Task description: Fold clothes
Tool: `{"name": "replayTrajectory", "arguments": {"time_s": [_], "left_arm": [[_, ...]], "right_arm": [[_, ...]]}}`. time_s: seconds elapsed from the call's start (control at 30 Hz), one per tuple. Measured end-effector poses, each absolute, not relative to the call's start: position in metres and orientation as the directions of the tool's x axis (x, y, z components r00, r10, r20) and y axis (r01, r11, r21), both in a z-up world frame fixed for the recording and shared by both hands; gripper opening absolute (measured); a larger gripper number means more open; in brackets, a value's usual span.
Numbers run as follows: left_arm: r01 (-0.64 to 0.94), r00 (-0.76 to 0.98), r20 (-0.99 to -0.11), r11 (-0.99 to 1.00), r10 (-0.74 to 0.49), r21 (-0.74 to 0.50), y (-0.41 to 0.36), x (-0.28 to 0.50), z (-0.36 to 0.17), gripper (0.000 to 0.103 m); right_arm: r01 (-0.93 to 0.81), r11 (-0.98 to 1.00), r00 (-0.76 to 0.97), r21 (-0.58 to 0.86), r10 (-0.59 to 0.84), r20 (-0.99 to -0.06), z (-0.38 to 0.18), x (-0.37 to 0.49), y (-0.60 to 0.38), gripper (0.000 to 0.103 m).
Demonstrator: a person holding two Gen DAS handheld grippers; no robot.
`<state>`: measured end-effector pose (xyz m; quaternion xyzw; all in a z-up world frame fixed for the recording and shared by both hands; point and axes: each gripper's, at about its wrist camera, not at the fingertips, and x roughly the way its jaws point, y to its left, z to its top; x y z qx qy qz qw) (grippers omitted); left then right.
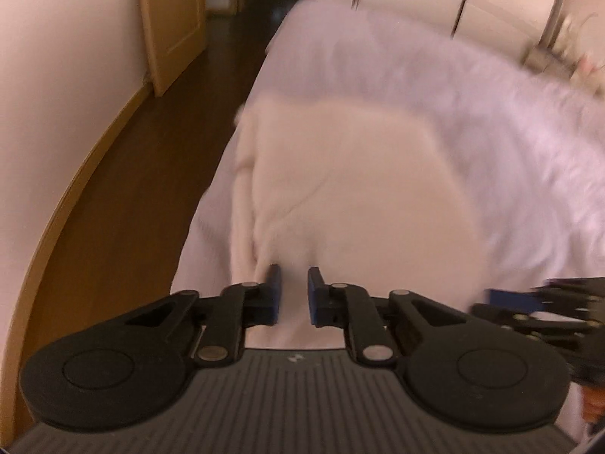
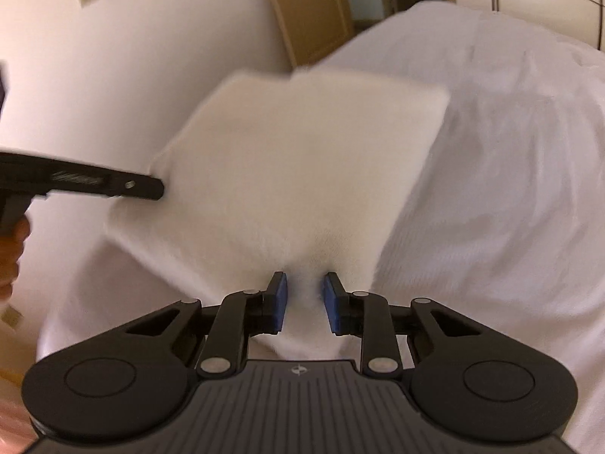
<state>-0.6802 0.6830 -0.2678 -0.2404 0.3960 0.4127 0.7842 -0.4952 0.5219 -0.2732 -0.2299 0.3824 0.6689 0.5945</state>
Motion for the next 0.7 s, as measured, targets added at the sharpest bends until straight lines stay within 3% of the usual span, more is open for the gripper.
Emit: {"name": "replayTrajectory", "arguments": {"time_s": [0.1, 0.4, 0.57, 0.7], "left_arm": [[-0.854, 0.33, -0.825, 0.518, 0.459, -0.053, 0.69, -0.686, -0.282, 0.003], [-0.853, 0.329, -0.796, 0.521, 0.508, -0.021, 0.642, -0.698, -0.243, 0.007], [-0.873, 0.274, -0.848, 0.488, 0.453, -0.022, 0.647, -0.7, -0.275, 0.003], [-0.895, 0.239, -0.865, 0.445, 0.441, -0.021, 0.65, -0.693, -0.268, 0.003]], "right_arm": [[-0.974, -0.034, -0.199, 0.225, 0.603, -0.772, -0.269, -0.502, 0.524, 0.029], [-0.963, -0.008, -0.211, 0.268, 0.64, -0.738, -0.25, -0.501, 0.509, 0.029], [-0.975, -0.05, -0.205, 0.217, 0.575, -0.792, -0.292, -0.517, 0.536, 0.032], [-0.974, -0.04, -0.208, 0.223, 0.545, -0.812, -0.279, -0.515, 0.542, 0.033]]}}
